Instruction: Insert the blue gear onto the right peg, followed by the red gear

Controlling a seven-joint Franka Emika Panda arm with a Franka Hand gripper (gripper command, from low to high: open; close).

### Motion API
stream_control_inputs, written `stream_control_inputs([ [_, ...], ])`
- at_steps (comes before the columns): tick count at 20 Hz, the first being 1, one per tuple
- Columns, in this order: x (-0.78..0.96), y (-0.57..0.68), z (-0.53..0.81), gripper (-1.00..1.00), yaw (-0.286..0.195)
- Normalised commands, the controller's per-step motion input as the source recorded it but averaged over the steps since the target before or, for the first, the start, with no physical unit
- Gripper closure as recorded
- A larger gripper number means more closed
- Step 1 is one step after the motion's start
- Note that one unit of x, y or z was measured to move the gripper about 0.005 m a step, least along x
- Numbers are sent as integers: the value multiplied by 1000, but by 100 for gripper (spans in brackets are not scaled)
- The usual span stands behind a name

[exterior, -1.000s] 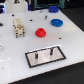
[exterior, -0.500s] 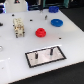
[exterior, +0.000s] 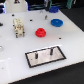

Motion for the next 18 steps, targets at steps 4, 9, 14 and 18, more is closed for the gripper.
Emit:
stream_control_inputs([
  [4,-525,389,-419,-100,0],
  [9,-491,342,-466,-100,0],
  [14,-400,121,-526,-100,0],
  [18,-330,38,-532,-100,0],
])
